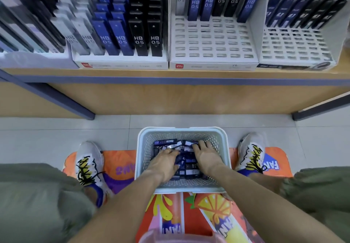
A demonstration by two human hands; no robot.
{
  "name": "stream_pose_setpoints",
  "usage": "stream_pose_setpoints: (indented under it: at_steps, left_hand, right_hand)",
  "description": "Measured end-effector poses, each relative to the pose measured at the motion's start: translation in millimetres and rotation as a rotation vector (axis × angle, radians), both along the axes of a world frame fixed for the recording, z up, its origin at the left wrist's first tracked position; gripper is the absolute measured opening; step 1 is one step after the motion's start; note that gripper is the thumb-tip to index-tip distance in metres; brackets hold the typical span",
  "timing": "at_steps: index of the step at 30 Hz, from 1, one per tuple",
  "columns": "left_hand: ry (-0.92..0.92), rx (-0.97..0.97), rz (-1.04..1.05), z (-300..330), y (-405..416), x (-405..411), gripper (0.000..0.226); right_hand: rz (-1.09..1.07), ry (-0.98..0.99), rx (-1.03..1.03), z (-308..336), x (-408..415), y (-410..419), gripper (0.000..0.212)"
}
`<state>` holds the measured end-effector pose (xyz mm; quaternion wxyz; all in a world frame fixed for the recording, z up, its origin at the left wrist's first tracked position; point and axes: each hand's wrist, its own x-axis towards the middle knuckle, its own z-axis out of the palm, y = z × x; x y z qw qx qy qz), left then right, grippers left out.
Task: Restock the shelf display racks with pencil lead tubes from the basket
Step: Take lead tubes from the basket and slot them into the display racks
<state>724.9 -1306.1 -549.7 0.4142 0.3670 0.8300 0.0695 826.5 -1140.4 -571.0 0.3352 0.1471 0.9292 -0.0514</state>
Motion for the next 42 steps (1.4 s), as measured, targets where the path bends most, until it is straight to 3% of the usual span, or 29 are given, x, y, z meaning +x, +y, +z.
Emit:
stream_pose_setpoints:
  at_steps: [7,13,20,22,28,34,36,39,42]
  left_hand:
    - [-0.026,-0.007,0.037,1.3,4.7,3.5,0.059]
    - [-0.031,-0.002,0.069,6.7,4.1,3.6,0.058]
    - [-0.034,0.002,0.120,8.5,3.4,-0.9,0.056]
    - [-0.040,0.010,0.152,13.1,4.0,-1.9,0.054]
    - [-0.091,0.047,0.245,26.2,6.4,-2.9,0.057]
    - [-0.508,0.162,0.570,61.2,7.6,3.9,0.079]
    - [-0.706,0.182,0.635,73.4,6.7,5.8,0.071]
    - [-0.938,0.298,0.758,98.7,8.6,12.4,0.045]
    - [-0.952,0.425,0.783,125.9,12.4,11.1,0.044]
  right_hand:
    - [0.144,-0.020,0.074,-3.8,-2.9,-1.7,0.093]
    - [0.158,-0.027,0.073,-0.4,-7.3,-1.4,0.060]
    - [0.141,0.015,0.001,-1.3,-5.9,1.6,0.062]
    - [0.103,0.068,-0.039,2.5,-6.1,3.6,0.059]
    - [-0.205,0.270,-0.313,32.2,-5.5,7.3,0.019]
    - [-0.678,0.357,-0.787,82.3,-5.2,-8.4,0.019]
    - [-0.789,0.356,-0.924,102.5,-5.4,-17.6,0.018]
    - [-0.843,0.393,-1.012,129.3,-6.1,-25.8,0.021]
    - [-0.782,0.429,-0.940,165.6,-11.3,-23.7,0.021]
